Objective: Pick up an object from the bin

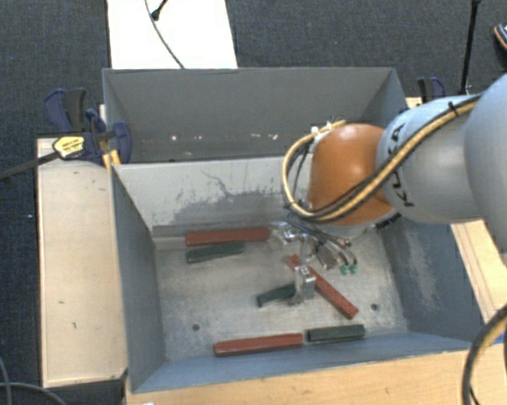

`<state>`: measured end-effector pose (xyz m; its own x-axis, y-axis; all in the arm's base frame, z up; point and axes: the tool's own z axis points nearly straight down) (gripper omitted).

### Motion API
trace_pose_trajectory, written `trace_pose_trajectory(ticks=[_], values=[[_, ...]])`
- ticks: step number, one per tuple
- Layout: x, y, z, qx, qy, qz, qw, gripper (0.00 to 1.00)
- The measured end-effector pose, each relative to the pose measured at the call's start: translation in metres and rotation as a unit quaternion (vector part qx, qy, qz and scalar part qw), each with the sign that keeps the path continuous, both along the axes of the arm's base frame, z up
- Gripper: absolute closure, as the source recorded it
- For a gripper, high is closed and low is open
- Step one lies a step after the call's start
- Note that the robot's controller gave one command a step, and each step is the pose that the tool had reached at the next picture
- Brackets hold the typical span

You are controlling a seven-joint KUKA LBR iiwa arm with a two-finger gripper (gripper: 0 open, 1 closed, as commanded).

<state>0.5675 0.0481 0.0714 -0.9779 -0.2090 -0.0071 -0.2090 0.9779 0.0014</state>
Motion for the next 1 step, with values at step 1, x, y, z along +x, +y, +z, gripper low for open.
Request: trace_pose_trajectory(ticks=[1], values=[[-0.0126,0.0221,0.0621,-0.001,-0.0006,0.162,0.9868,0.00]])
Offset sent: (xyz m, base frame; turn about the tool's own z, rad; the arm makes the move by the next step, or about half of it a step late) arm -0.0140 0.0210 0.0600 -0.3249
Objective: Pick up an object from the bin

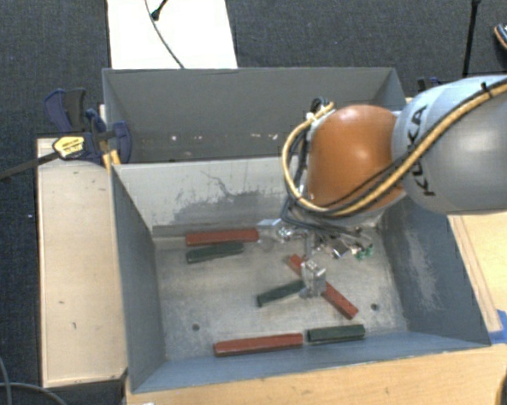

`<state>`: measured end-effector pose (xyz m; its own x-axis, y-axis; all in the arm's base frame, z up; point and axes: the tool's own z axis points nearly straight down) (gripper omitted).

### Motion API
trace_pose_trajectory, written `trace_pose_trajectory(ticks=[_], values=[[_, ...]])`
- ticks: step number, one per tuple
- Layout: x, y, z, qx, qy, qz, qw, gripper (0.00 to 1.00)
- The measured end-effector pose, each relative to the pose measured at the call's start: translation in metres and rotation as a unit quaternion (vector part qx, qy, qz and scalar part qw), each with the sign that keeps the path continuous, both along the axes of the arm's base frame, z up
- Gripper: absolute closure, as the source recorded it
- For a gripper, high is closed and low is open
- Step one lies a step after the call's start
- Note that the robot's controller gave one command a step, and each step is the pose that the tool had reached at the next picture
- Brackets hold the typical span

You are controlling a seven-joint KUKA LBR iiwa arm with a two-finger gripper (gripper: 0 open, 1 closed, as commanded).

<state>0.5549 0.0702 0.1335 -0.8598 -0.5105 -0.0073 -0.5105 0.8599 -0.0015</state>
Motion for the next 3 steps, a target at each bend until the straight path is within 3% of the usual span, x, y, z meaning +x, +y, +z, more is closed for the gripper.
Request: trace_pose_trajectory(ticks=[1,2,3], values=[[-0.002,-0.017,-0.067,-0.001,0.0053,-0.016,0.9999,0.00],[0.000,-0.016,-0.063,0.000,0.0023,-0.018,0.9998,1.00],[0.005,0.000,0.081,0.000,-0.0022,-0.043,0.9991,1.00]])
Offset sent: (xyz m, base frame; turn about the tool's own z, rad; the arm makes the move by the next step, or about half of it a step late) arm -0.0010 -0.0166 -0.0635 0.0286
